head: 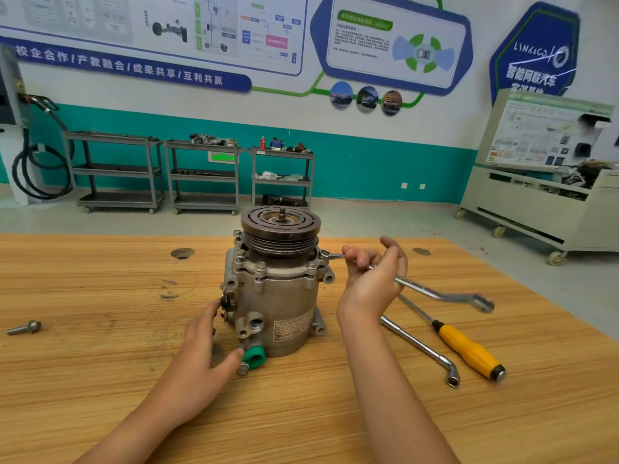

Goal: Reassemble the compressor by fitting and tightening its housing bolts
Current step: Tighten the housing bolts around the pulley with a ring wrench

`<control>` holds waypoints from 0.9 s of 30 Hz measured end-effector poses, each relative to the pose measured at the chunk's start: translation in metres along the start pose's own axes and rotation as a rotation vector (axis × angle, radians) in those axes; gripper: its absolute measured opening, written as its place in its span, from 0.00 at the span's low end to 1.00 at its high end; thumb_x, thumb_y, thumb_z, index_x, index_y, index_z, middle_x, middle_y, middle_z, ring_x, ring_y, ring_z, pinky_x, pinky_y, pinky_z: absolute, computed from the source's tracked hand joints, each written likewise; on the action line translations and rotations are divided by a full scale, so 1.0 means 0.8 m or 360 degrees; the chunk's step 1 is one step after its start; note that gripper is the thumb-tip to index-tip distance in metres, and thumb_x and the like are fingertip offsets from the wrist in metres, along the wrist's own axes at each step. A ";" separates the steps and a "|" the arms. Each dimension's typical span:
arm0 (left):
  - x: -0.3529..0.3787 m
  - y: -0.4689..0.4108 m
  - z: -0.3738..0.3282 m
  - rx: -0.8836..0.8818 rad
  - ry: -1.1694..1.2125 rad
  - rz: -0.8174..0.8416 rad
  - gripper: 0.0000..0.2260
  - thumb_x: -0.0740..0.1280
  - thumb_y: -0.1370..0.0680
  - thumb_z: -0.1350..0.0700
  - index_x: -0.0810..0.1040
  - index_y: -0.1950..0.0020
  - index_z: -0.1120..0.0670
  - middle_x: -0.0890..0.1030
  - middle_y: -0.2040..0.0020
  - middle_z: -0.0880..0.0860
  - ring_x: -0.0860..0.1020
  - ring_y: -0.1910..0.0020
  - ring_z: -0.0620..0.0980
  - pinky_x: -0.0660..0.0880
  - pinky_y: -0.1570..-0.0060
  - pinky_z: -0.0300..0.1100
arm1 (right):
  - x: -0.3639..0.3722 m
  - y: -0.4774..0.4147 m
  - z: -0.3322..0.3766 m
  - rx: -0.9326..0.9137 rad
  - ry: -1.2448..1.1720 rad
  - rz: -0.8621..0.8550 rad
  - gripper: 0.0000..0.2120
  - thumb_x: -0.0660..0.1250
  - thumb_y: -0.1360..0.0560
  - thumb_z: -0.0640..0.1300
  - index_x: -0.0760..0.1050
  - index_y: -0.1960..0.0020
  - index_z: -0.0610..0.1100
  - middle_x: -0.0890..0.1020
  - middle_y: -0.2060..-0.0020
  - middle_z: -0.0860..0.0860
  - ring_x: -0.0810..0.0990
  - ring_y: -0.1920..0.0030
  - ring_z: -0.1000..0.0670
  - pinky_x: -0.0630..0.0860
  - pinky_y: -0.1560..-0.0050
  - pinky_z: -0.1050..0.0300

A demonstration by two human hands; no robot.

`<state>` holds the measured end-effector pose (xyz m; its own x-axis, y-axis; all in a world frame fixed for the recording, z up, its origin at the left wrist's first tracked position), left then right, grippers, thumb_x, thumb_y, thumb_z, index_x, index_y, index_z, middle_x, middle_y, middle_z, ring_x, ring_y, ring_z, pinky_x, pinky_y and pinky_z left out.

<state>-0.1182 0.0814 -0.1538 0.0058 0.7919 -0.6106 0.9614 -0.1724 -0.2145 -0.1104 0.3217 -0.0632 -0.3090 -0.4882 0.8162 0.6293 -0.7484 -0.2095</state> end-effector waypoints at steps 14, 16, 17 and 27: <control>-0.002 0.002 -0.005 0.0005 0.0005 -0.0006 0.36 0.66 0.24 0.52 0.46 0.24 0.47 0.56 0.26 0.49 0.62 0.30 0.47 0.62 0.32 0.43 | 0.018 0.023 0.051 -0.0066 0.0034 0.0069 0.12 0.49 0.17 0.45 0.71 0.47 0.49 0.81 0.73 0.51 0.83 0.66 0.53 0.78 0.62 0.63; -0.003 0.002 -0.005 0.0006 0.0000 -0.0003 0.36 0.66 0.24 0.51 0.46 0.24 0.46 0.56 0.26 0.48 0.62 0.30 0.47 0.62 0.32 0.43 | 0.023 -0.008 0.074 -0.0080 0.0024 -0.0015 0.11 0.50 0.17 0.44 0.71 0.47 0.49 0.78 0.75 0.52 0.78 0.74 0.53 0.76 0.69 0.63; -0.003 0.002 -0.005 0.0004 0.0002 -0.0004 0.36 0.66 0.24 0.51 0.46 0.24 0.46 0.56 0.25 0.48 0.62 0.30 0.47 0.62 0.32 0.43 | 0.026 -0.023 0.076 -0.0031 0.0036 -0.0061 0.10 0.50 0.17 0.44 0.71 0.47 0.49 0.74 0.77 0.52 0.72 0.78 0.54 0.71 0.74 0.63; -0.004 0.005 -0.004 0.0012 0.0003 -0.0006 0.36 0.66 0.23 0.52 0.46 0.24 0.47 0.55 0.25 0.48 0.60 0.29 0.46 0.59 0.30 0.42 | 0.043 -0.049 0.008 0.0649 -0.0263 -0.0139 0.26 0.51 0.22 0.63 0.61 0.70 0.44 0.57 0.82 0.53 0.53 0.82 0.53 0.51 0.81 0.67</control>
<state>-0.1139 0.0800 -0.1504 0.0025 0.7937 -0.6083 0.9593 -0.1737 -0.2228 -0.1405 0.3372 -0.0237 -0.2765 -0.3280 0.9033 0.8456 -0.5296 0.0666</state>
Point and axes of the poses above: each hand's wrist, its own y-axis away from the middle knuckle, its own x-axis out of the palm, z = x × y, the point moved 8 cm from there along -y, towards the middle knuckle
